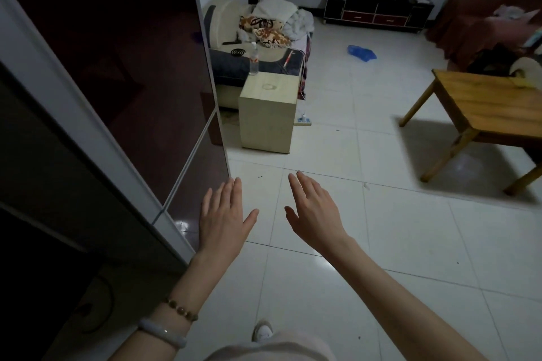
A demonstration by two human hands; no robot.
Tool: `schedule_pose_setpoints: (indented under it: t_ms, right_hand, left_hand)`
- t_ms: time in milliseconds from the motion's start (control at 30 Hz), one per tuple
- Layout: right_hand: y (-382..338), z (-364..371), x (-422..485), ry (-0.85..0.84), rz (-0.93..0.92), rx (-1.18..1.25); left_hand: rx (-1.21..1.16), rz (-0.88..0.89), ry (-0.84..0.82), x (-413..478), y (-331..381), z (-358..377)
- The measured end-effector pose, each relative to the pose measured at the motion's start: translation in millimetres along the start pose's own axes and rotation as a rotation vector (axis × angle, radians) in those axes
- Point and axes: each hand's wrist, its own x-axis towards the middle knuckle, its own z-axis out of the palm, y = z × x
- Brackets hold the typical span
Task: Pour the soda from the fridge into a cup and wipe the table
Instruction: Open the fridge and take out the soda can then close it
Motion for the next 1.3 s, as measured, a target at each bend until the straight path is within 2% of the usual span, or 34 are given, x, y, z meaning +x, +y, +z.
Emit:
schedule_pose_setpoints:
  t_ms: [300, 567, 967, 1300]
  right_hand:
    - [-4, 16, 67, -0.059, -0.184, 0.051]
    - [-29, 23, 123, -0.099, -0.489, 0.063]
    - [-91, 13, 179, 0.014, -0.865, 0.208]
    - [-159, -43, 228, 0.237, -1.081, 0.279]
  left_hand:
    - [0.028, -0.142, 0.035, 33, -12, -4]
    - [0.059, -0.449, 0.141, 37, -33, -24]
    - [0.197, -0.829, 0.33, 18, -60, -68]
    - [0.116, -0.881, 0.554, 38, -93, -153]
